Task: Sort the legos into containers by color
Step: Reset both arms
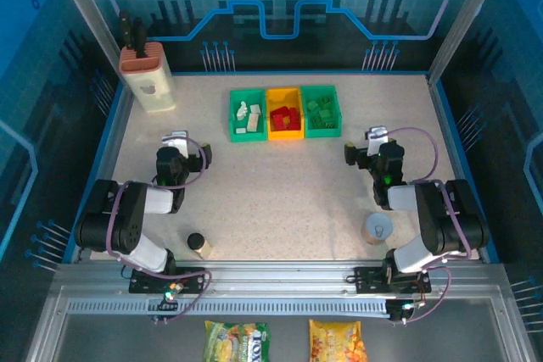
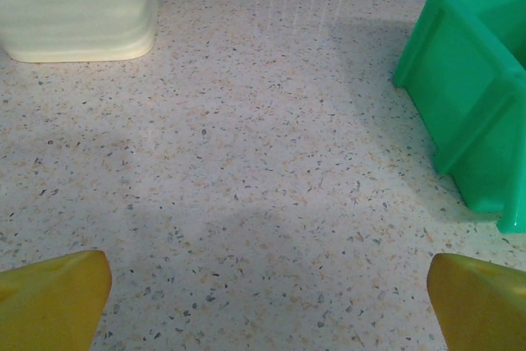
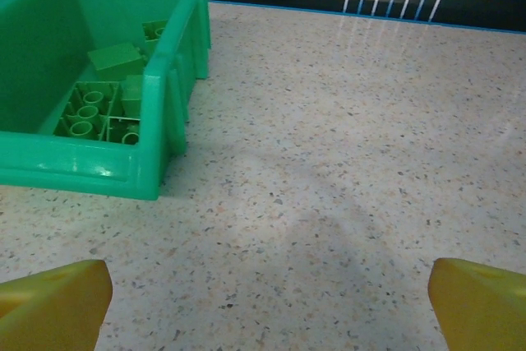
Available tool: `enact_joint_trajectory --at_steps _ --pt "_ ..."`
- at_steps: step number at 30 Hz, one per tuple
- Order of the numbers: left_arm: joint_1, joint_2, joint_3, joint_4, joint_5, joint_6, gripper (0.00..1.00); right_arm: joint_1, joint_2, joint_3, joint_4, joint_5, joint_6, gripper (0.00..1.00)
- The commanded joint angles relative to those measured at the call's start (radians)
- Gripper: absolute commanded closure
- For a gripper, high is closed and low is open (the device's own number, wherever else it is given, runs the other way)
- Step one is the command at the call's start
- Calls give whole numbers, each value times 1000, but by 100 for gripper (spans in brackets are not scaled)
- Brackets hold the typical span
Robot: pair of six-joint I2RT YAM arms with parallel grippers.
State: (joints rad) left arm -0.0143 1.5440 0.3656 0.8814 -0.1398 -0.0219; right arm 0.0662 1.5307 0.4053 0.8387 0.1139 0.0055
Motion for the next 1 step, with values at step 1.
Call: enact_joint_trajectory --at_steps 1 --pt "2 7 19 36 25 19 1 0 6 -1 32 -37 -15 0"
